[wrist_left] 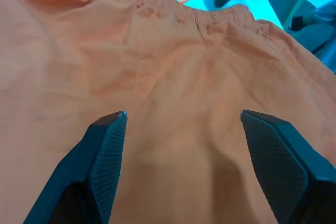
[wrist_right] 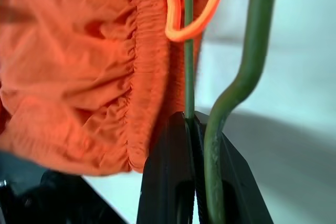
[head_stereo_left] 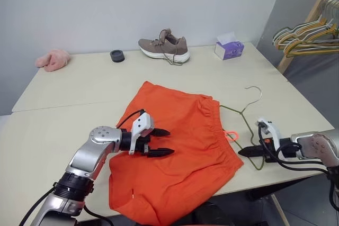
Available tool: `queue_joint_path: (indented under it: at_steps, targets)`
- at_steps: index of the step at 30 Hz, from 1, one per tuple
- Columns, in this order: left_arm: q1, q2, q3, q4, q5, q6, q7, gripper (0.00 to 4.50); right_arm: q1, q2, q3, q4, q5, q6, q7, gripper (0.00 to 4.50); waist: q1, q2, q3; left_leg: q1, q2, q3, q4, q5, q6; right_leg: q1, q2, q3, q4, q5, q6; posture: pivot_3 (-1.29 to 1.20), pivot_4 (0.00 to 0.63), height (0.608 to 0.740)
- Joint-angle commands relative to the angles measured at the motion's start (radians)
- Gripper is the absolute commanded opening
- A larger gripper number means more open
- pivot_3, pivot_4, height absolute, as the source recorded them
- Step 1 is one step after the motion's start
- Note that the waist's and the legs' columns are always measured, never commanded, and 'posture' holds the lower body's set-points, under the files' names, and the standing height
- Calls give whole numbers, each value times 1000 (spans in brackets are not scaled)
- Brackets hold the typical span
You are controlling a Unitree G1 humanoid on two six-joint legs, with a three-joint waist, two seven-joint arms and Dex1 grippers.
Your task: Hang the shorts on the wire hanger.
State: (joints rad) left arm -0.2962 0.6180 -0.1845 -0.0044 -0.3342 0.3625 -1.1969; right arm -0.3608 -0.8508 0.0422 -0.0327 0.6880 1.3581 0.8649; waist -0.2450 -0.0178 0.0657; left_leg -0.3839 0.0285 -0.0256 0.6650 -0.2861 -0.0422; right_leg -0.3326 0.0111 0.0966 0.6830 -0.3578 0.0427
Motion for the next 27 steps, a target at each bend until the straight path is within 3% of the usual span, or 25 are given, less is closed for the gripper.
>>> queue_joint_path:
  at_steps: [1,6,10,17,27]
  targets:
    - [2,-1,39,-9,-16,-18,14,3657,-43,-26,-25,-30,-3,-39,15,0,0,0,0,0,0,0,0,0,0,0,-1,0,0,0,0,-247,21,740]
    - [-38,-24,87,28,-53,49,57,3657,-50,-67,-15,-120,-21,-113,28,0,0,1,-1,0,0,0,0,0,0,0,-3,-1,0,0,0,-251,17,740]
    - [-137,-34,130,98,-50,16,71,4486,-44,-60,-3,-214,-26,-134,1,0,0,0,-1,0,0,-1,2,0,0,0,-3,-1,3,0,0,-259,15,740]
    - [-320,-3,152,177,-39,-39,11,4486,-27,-78,78,-339,-99,-229,-3,0,-4,1,-1,0,0,-1,5,0,0,-1,-3,-1,7,0,0,-265,11,740]
    - [-434,54,36,256,84,-246,-175,4486,-22,-180,258,-399,-356,-526,53,0,-7,1,-1,-1,0,-1,12,0,0,-2,-3,0,13,0,1,-268,0,740]
